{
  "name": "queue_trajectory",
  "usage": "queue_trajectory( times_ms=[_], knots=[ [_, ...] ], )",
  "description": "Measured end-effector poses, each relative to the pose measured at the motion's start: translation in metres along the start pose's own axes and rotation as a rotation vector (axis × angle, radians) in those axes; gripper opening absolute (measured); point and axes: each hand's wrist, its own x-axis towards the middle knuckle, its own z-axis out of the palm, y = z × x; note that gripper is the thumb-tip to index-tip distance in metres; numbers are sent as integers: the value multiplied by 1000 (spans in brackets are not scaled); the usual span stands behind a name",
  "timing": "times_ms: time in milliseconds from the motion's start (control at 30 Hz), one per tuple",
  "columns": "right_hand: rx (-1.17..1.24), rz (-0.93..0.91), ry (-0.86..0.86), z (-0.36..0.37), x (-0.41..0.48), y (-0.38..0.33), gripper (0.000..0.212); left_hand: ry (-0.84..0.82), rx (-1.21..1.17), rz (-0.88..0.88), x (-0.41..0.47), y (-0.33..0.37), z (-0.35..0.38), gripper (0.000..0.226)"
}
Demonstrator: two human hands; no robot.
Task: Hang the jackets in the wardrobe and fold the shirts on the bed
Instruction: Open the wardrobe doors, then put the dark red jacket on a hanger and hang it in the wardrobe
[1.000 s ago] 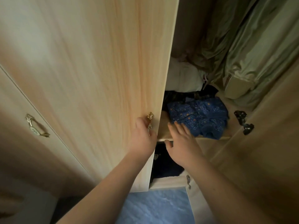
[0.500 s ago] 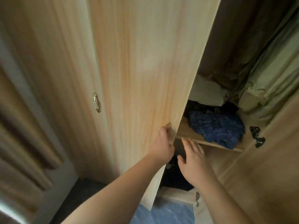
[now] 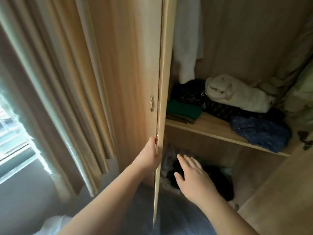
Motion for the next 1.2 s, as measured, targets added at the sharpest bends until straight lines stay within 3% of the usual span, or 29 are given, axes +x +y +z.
queue_trajectory(
  times_ms=[200,300,400,500,667,833,1067,1200],
  knots=[
    [6,68,40,15,-28,-59,63,23,61,-84,-30,-58,-61,51],
    [18,145,84,27,-49,-70,63,-113,334,-85,-62,-80,-57,75],
    [18,256,115,41,-86,-70,64,-248,579,94,-97,-89,-33,75],
    [15,389,134,52,-142,-58,63,-353,633,267,-125,-74,10,69],
    [-30,684,177,62,-264,-18,64,-575,648,566,-180,-13,85,68],
    [-13,940,326,64,-385,-1,63,-704,673,829,-250,44,144,64],
    [7,1229,526,92,-589,24,66,-895,681,1145,-408,126,255,66],
    [-20,1341,479,109,-709,29,65,-961,657,1295,-517,163,311,67]
  ],
)
